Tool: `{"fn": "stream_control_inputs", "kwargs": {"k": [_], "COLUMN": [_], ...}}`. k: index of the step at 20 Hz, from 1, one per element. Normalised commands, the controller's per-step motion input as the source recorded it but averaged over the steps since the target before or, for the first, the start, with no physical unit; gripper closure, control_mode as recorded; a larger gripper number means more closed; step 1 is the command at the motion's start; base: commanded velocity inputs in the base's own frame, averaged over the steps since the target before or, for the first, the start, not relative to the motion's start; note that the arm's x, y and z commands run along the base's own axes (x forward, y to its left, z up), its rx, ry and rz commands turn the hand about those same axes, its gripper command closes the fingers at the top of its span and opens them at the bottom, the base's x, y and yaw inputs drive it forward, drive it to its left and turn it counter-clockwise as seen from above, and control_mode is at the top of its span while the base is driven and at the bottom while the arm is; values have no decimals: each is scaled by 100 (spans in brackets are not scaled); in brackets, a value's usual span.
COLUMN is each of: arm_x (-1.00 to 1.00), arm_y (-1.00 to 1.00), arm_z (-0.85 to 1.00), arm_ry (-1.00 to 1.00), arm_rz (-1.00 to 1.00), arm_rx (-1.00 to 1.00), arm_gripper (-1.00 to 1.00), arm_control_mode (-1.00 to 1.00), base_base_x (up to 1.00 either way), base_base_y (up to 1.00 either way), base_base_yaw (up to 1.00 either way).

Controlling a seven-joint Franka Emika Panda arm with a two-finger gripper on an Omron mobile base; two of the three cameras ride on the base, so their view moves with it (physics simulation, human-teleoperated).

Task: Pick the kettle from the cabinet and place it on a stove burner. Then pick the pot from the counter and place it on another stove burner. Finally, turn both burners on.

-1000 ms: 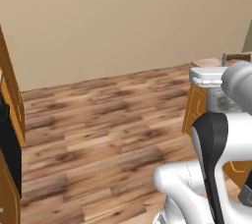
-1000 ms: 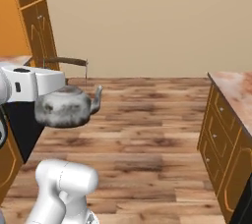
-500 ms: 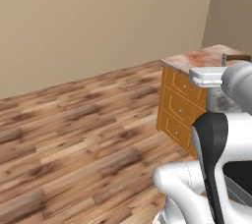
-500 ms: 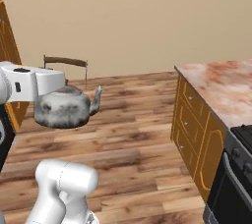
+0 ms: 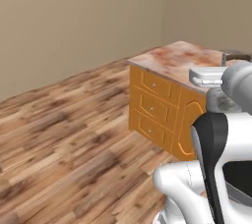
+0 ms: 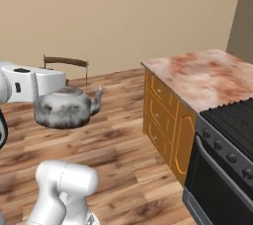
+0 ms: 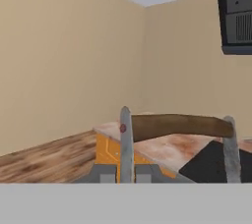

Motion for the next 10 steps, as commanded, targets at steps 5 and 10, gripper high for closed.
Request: {"fn": "stream_control_inputs", "kwargs": {"k": [5,10], "arm_x": [0,0], "arm_y": [0,0], "arm_z": [0,0], "arm_ry": [0,0], "arm_rz": [0,0], "arm_rx": [0,0], "arm_gripper": [100,100], "arm_control_mode": [100,100], "base_base_x": [2,11], "base_base_y": [0,1], "base_base_yaw": [-37,-36]}}
